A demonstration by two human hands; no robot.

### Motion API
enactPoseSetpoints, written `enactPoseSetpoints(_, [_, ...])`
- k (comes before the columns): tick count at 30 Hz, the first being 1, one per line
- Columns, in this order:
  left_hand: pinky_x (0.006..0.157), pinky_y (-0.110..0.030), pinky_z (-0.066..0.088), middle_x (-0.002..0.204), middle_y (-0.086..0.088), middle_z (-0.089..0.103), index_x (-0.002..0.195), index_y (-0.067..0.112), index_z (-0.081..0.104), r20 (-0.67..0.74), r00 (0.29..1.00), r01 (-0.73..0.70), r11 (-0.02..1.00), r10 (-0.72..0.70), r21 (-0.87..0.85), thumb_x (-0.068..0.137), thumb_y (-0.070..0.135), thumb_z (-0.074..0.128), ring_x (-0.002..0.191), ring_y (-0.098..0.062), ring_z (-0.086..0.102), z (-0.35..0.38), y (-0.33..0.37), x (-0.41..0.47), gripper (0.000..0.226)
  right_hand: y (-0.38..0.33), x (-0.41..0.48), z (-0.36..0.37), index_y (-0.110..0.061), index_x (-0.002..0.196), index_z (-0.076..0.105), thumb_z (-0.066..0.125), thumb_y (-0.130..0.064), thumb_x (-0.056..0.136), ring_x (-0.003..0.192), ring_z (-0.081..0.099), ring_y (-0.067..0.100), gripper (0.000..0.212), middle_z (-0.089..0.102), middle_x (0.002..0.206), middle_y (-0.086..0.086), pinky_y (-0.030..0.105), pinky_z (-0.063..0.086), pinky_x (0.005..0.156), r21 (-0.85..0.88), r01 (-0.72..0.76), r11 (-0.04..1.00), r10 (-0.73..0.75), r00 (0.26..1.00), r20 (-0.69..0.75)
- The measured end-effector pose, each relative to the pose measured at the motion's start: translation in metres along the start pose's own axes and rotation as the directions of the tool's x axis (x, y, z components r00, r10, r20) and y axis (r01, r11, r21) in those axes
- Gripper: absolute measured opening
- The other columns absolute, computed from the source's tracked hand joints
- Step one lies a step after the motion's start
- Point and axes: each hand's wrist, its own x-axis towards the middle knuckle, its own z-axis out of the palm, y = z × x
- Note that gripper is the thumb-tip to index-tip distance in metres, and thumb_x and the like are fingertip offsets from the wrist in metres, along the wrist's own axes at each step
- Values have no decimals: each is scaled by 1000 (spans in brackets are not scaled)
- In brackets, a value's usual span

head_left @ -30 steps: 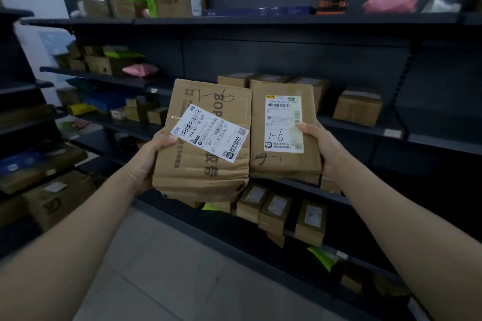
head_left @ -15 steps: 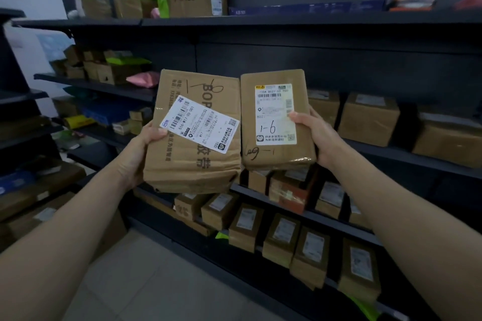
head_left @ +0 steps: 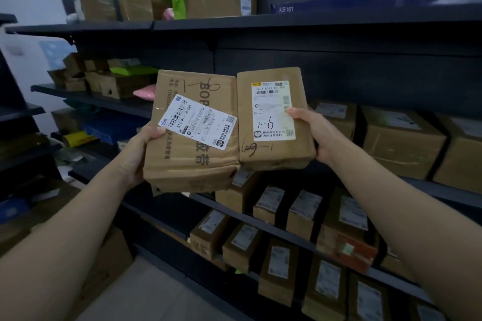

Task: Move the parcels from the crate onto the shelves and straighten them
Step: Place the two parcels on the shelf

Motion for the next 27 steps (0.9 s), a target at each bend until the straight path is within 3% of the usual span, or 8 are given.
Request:
enactPoseSetpoints(3, [69,-38,51,87,-4,75,111,22,57,56,998,25,1000,-26,13,91,31,51,77,-21,70,-13,6,44,23,1,26,18,-26,130,55,69,-28,86,92,73,25,46,75,104,5,44,60,75,4,-8,1000,8,998,-63])
enactPoseSetpoints(8, [74,-40,53,111,-11,69,125,21,54,189,980,52,998,-59,42,90,32,51,89,-26,68,-40,25,119,36,-2,60,49,-26,127,55,69,-31,86,93,72,27,44,75,103,6,46,58,80,-5,-47,999,46,985,-165])
enactPoseSetpoints(13, [69,-36,55,115,-12,68,129,18,53,291,952,80,994,-98,73,90,32,53,88,-25,68,-42,27,180,42,-5,80,59,-19,119,61,64,-35,89,84,74,23,34,76,97,5,34,58,65,-50,-85,995,69,963,-259])
enactPoseSetpoints(17, [77,-39,52,98,-10,74,121,14,59,325,933,142,988,-152,54,88,35,54,79,-23,72,-36,23,218,39,-7,100,55,-16,112,67,67,-39,86,93,71,27,35,76,97,7,42,55,86,-89,-151,985,113,935,-337])
enactPoseSetpoints(20, [79,-39,51,96,-10,74,114,13,63,354,912,201,978,-207,55,88,37,54,77,-24,71,-25,25,236,37,-8,114,52,-18,110,69,75,-50,72,102,66,33,50,75,102,9,53,43,100,-124,-237,963,173,906,-386])
enactPoseSetpoints(22, [77,-37,51,91,-10,75,108,12,65,365,904,218,974,-224,58,86,38,55,72,-23,71,-20,29,249,35,-11,125,49,-21,112,67,78,-54,62,107,62,38,61,72,109,12,60,37,102,-138,-289,947,207,882,-423])
enactPoseSetpoints(27, [75,-36,50,78,-9,74,100,12,66,347,892,281,957,-290,78,84,44,58,62,-23,70,-19,35,279,37,-16,143,54,-23,117,59,70,-56,75,107,56,39,55,65,112,12,66,33,99,-217,-364,906,236,858,-456])
